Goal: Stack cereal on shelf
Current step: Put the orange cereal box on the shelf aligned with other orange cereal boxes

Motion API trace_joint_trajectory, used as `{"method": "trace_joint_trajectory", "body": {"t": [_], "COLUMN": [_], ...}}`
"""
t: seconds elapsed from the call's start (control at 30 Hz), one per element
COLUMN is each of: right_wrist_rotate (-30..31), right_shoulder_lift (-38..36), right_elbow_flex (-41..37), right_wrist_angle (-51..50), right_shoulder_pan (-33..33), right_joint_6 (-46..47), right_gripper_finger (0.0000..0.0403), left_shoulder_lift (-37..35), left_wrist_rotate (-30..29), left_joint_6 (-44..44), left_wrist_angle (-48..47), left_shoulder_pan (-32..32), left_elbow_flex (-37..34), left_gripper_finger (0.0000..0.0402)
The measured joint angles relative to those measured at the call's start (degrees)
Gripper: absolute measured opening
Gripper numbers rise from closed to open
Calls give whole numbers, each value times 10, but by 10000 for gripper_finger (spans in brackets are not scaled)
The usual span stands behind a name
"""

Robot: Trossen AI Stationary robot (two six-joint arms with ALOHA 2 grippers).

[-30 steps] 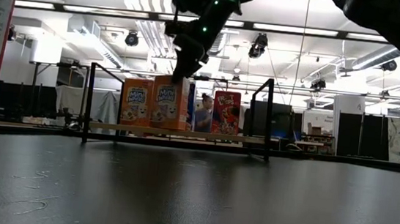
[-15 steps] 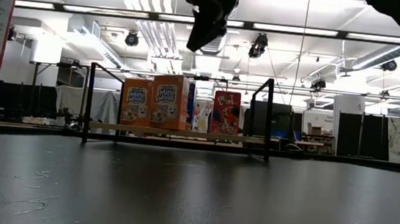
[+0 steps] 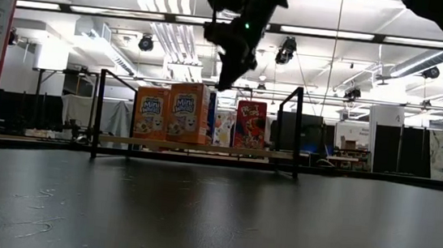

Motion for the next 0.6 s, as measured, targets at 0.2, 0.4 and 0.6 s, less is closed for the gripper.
{"method": "trace_joint_trajectory", "body": {"t": [0.2,0.4,0.6], "right_wrist_rotate": [-1,0,1], "right_shoulder_lift": [0,0,0], "right_elbow_flex": [-44,-68,-91], "right_wrist_angle": [67,146,221], "right_shoulder_pan": [-3,-4,-7], "right_joint_6": [-6,-34,-65], "right_gripper_finger": [11,11,11], "left_shoulder_lift": [0,0,0], "left_wrist_rotate": [0,0,0], "left_joint_6": [0,1,2], "left_wrist_angle": [0,-1,-1], "left_shoulder_pan": [0,0,0], "left_elbow_flex": [0,0,0], "left_gripper_finger": [39,39,39]}}
